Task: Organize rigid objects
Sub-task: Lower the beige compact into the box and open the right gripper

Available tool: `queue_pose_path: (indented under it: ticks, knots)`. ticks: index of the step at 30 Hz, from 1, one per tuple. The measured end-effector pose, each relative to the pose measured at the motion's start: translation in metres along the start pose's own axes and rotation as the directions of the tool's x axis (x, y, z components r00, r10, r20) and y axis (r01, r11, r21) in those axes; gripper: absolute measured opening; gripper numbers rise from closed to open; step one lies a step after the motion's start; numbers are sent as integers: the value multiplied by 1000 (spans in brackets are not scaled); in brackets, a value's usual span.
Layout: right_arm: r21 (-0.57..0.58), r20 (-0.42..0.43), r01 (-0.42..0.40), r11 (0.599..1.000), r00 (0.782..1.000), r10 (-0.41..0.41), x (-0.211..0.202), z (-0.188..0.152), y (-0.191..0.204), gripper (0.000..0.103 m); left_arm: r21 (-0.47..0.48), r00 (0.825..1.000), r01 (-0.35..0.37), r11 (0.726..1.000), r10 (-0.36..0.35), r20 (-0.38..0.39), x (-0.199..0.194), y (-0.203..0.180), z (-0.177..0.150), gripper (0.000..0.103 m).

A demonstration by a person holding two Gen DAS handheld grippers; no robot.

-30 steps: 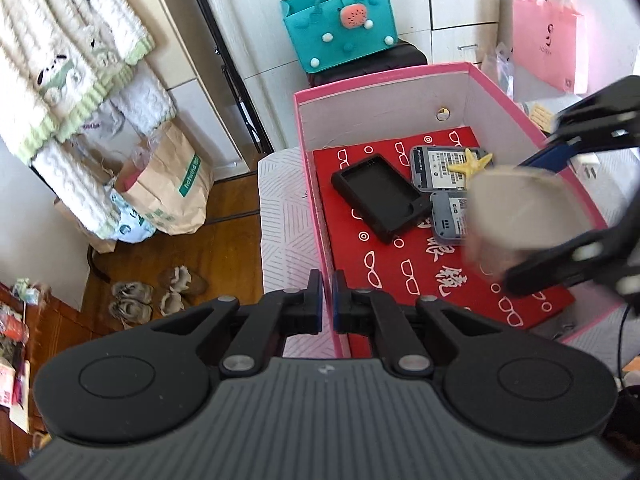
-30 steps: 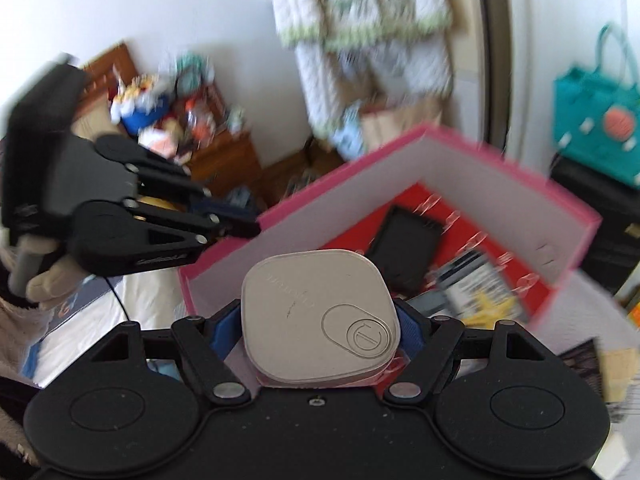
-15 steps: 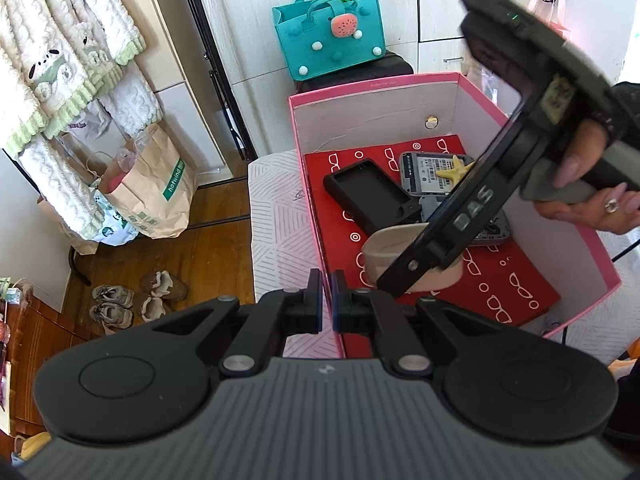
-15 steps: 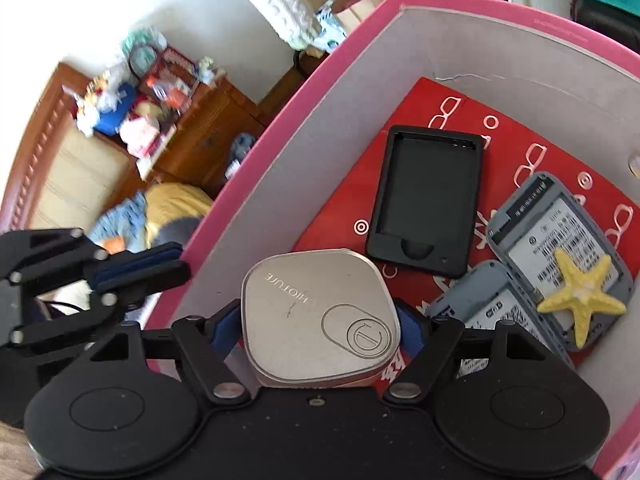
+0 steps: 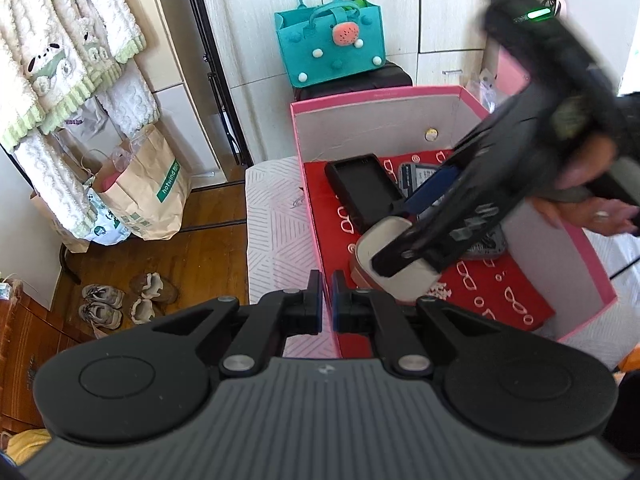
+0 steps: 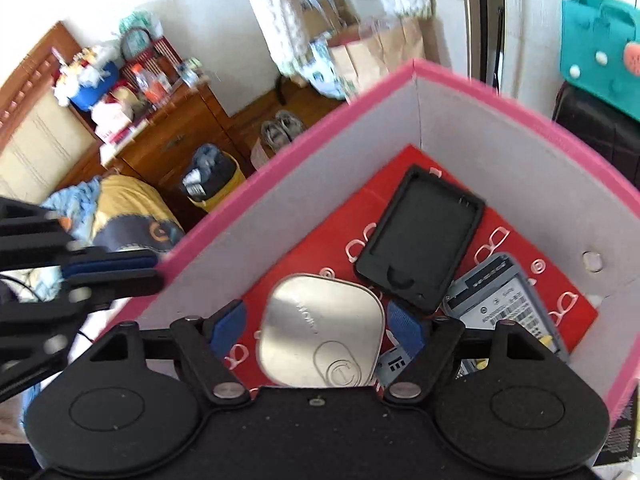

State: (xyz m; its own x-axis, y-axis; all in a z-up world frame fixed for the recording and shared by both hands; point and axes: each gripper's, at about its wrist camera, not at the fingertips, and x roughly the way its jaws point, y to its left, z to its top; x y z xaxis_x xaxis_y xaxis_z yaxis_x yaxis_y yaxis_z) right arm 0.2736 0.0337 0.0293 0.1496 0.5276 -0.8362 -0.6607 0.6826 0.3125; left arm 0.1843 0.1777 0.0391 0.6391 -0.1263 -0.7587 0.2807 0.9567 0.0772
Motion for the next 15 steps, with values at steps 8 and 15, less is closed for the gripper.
queue_pose_path:
  ticks: [8, 15]
  knots:
    - [4, 328, 3, 1000, 945, -4, -94, -51, -6, 87, -22, 998, 38, 999, -37, 42, 16, -5, 13, 4]
    - [-47, 447, 139, 989, 888, -103, -140, -113, -9, 93, -3, 998, 46, 999, -46, 50, 29, -26, 17, 4]
